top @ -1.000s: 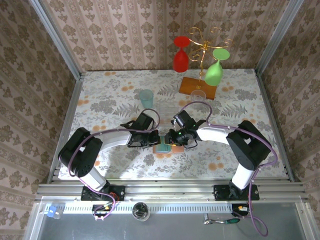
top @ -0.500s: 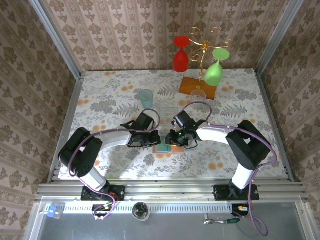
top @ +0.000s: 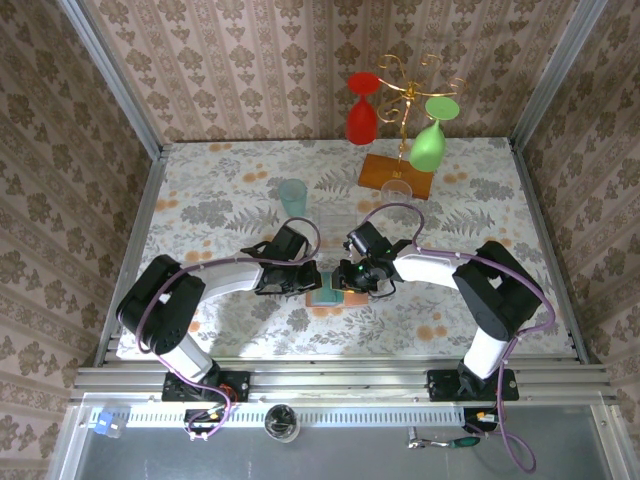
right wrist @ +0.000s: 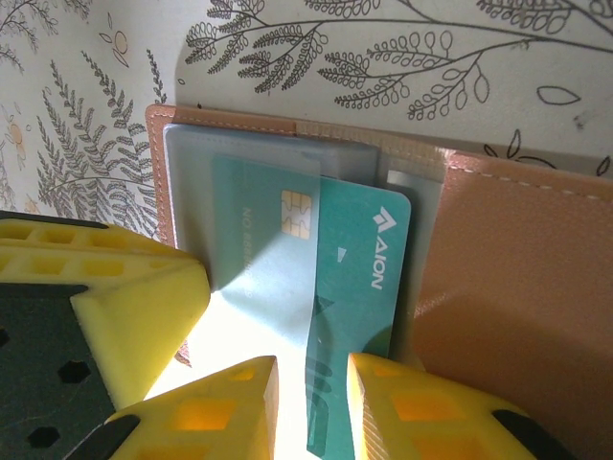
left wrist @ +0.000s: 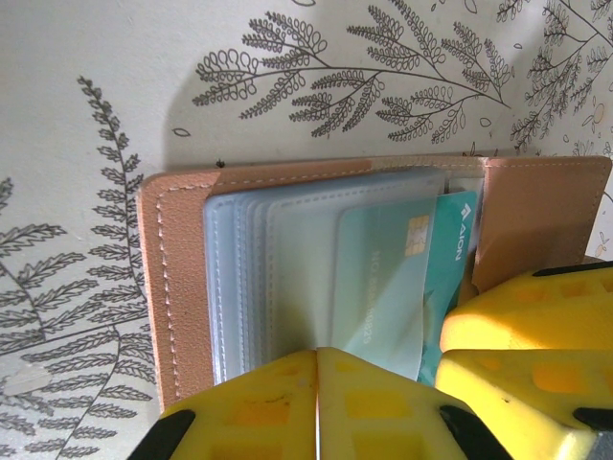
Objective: Take the credit cards out of the card holder
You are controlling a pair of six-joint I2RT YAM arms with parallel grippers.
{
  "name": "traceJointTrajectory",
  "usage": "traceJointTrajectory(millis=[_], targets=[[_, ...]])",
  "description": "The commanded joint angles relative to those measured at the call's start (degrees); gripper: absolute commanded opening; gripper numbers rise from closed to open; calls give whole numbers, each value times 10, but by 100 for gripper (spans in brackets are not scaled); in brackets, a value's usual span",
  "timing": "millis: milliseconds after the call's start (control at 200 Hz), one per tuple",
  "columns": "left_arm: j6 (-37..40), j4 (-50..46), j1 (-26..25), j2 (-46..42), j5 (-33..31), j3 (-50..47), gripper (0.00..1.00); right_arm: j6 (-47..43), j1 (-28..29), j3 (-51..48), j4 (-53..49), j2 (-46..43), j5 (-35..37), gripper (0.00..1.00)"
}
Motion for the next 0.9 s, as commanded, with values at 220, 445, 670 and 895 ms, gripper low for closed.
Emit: traceJointTrajectory(millis=[220, 445, 670, 895], targets=[[16, -46, -5, -20, -11, 28, 9, -14, -1, 11, -37, -20, 15, 26], [16, -50, -13, -14, -5, 47, 8, -9, -2, 6, -26, -41, 15, 26], [15, -41, -19, -1, 0, 44, 4, 3, -7, -11, -13, -57, 15, 27], [15, -30, -20, 14, 6, 34, 3, 11, -12, -31, 9, -64, 9, 28]])
